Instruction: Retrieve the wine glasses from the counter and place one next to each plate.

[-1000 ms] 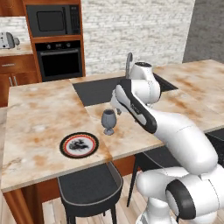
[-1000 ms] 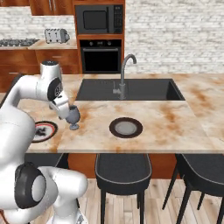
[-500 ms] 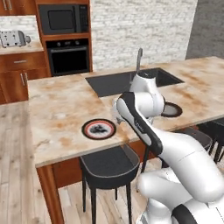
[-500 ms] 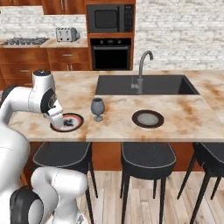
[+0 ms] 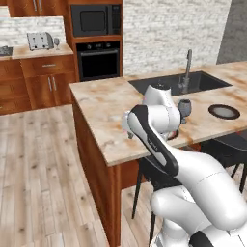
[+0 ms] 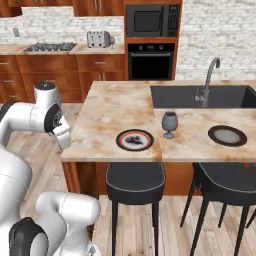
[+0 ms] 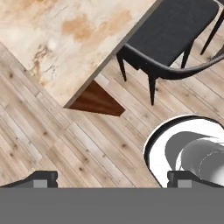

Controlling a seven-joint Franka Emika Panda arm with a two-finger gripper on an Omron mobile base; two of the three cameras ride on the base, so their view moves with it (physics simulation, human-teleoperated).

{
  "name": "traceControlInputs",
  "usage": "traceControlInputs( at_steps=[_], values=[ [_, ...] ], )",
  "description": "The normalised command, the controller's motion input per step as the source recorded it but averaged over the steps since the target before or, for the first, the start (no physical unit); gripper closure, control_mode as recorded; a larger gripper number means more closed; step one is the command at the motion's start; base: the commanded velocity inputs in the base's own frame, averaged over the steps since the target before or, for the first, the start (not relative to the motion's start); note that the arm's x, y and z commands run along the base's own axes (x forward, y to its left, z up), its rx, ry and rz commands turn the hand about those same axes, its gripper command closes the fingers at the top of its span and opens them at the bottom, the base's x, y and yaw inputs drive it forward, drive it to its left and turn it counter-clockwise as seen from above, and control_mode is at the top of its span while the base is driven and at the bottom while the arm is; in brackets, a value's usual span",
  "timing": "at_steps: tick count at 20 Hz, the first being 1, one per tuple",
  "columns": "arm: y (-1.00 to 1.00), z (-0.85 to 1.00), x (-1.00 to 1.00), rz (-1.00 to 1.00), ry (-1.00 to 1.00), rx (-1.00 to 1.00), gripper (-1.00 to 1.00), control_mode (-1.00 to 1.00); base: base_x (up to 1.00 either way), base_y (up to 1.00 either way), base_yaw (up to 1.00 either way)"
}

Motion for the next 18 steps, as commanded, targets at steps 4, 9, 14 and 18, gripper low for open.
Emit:
traceControlInputs(
  at_steps=[4, 9, 14, 18],
  values=[
    [0.0, 0.0, 0.0, 0.0, 0.0, 0.0, -1.0, 1.0, 0.08, 1.0, -0.01],
    [0.0, 0.0, 0.0, 0.0, 0.0, 0.0, -1.0, 1.0, 0.39, 1.0, -0.06],
    [0.0, 0.0, 0.0, 0.0, 0.0, 0.0, -1.0, 1.0, 0.98, 1.0, -0.19],
    [0.0, 0.0, 0.0, 0.0, 0.0, 0.0, -1.0, 1.0, 1.0, 0.97, -0.28]
  ],
)
